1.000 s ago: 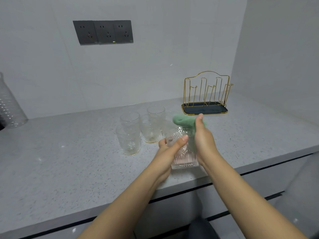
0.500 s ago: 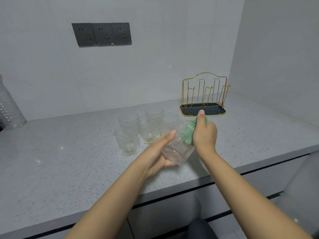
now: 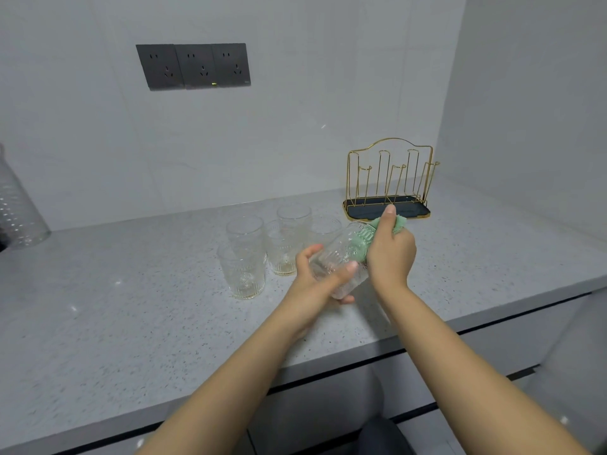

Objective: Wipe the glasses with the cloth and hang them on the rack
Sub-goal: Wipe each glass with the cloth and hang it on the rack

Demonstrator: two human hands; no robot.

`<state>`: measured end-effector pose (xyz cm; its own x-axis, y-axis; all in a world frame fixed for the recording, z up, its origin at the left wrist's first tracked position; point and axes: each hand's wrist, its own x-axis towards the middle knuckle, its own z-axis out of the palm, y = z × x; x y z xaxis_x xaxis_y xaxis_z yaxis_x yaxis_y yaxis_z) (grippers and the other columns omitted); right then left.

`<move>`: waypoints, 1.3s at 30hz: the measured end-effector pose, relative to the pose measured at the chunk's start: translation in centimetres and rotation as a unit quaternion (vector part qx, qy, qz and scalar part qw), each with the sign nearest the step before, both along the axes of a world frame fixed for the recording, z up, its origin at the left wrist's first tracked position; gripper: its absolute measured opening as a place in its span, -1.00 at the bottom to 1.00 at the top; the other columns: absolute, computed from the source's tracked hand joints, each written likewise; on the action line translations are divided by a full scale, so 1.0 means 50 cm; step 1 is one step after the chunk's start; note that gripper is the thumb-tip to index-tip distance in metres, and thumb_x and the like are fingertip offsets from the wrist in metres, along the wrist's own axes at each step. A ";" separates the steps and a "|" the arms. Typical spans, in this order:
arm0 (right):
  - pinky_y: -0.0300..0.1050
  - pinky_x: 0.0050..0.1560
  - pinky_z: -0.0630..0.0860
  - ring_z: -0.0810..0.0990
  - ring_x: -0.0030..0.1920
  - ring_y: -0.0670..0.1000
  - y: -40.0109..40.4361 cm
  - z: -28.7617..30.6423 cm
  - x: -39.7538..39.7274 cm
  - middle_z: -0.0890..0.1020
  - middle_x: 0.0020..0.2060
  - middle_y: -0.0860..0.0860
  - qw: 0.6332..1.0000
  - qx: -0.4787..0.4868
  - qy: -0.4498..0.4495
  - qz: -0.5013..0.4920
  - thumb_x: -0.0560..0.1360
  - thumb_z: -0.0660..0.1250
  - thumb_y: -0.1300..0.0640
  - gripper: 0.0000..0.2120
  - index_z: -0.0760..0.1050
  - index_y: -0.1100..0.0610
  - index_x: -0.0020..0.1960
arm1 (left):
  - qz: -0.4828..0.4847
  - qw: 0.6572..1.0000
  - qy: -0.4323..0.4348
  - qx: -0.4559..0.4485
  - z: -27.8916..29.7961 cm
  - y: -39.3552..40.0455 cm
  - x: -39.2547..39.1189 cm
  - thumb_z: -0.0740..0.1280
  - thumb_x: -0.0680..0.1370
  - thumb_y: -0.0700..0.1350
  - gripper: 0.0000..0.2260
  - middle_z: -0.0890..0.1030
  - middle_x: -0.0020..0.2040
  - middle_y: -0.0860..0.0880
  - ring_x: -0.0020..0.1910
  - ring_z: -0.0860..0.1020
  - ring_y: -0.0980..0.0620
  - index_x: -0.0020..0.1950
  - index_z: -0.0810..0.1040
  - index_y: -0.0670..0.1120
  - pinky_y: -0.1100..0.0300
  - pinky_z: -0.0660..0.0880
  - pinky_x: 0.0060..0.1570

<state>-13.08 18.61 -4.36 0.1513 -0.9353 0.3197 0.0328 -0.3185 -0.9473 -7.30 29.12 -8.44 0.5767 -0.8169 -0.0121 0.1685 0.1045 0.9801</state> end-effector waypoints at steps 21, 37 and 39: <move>-0.31 -0.51 0.30 0.45 -0.47 -0.07 -0.011 0.001 0.007 0.47 -0.50 -0.01 0.998 -0.010 -0.061 0.010 0.59 0.13 -0.07 -0.56 0.39 0.11 -0.40 | -0.021 0.986 0.163 0.012 0.056 -0.009 -0.004 0.32 0.55 0.16 -0.56 0.62 0.01 -0.16 -0.19 0.65 -0.06 0.26 0.42 -0.13 0.09 0.65 -0.23; -0.16 -0.41 0.35 0.49 -0.38 -0.01 -0.057 0.005 0.015 0.48 -0.46 -0.02 0.998 0.011 -0.056 -0.032 0.60 0.07 -0.09 -0.55 0.39 0.11 -0.36 | 0.028 0.998 0.059 -0.023 0.046 -0.053 -0.010 0.42 0.52 -0.13 -0.50 0.54 0.22 -0.11 0.03 0.63 -0.03 0.37 0.25 -0.04 0.22 0.63 -0.24; -0.16 -0.42 0.33 0.48 -0.39 -0.02 -0.068 0.005 0.018 0.47 -0.47 -0.03 0.998 0.014 -0.061 -0.024 0.60 0.07 -0.10 -0.56 0.37 0.09 -0.37 | 0.056 0.998 0.027 -0.023 0.044 -0.065 -0.003 0.44 0.51 -0.18 -0.50 0.55 0.16 -0.12 -0.09 0.66 -0.04 0.33 0.25 -0.05 0.24 0.63 -0.23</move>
